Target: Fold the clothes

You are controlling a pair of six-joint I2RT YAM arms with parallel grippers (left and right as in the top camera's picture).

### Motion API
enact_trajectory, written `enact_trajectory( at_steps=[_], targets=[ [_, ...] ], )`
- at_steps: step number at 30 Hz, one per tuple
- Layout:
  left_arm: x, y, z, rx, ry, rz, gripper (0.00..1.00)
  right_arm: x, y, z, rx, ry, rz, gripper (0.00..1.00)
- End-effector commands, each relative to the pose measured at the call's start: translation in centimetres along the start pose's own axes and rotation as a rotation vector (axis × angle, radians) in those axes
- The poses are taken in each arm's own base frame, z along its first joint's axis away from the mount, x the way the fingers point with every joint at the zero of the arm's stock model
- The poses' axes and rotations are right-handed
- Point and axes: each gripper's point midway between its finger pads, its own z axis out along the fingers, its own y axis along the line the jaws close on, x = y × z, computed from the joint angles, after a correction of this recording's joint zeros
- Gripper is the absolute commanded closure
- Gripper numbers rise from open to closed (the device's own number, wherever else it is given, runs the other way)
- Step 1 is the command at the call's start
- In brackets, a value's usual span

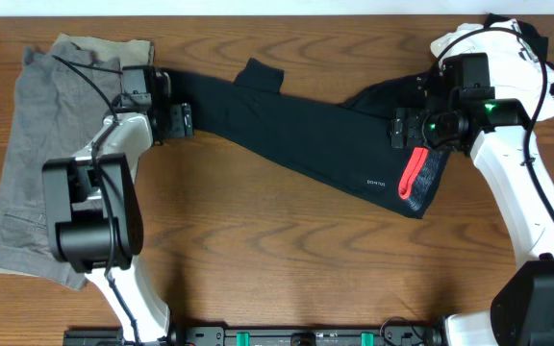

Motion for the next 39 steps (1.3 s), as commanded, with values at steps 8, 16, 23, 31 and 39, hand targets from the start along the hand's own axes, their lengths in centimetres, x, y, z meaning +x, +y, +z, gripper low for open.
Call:
enact_trajectory(
  at_steps=[8, 16, 23, 31, 39],
  targets=[
    [-0.1, -0.3, 0.9, -0.004, -0.013, -0.062, 0.14, 0.0, 0.5, -0.2, -0.010, -0.007, -0.025, 0.12],
    [-0.9, -0.3, 1.4, 0.002, -0.052, -0.211, 0.23, 0.0, 0.5, -0.2, -0.010, -0.007, -0.028, 0.11],
    [-2.1, -0.3, 1.3, 0.016, -0.101, -0.358, 0.36, -0.1, 0.5, -0.2, -0.011, -0.012, -0.048, 0.10],
    [-2.4, -0.3, 1.9, 0.021, -0.116, -0.392, 0.68, -0.2, 0.5, -0.2, -0.011, -0.014, -0.052, 0.10],
    [-2.1, -0.3, 2.2, 0.019, -0.108, -0.392, 0.95, -0.3, 0.5, -0.2, -0.012, -0.019, -0.053, 0.09]
  ],
)
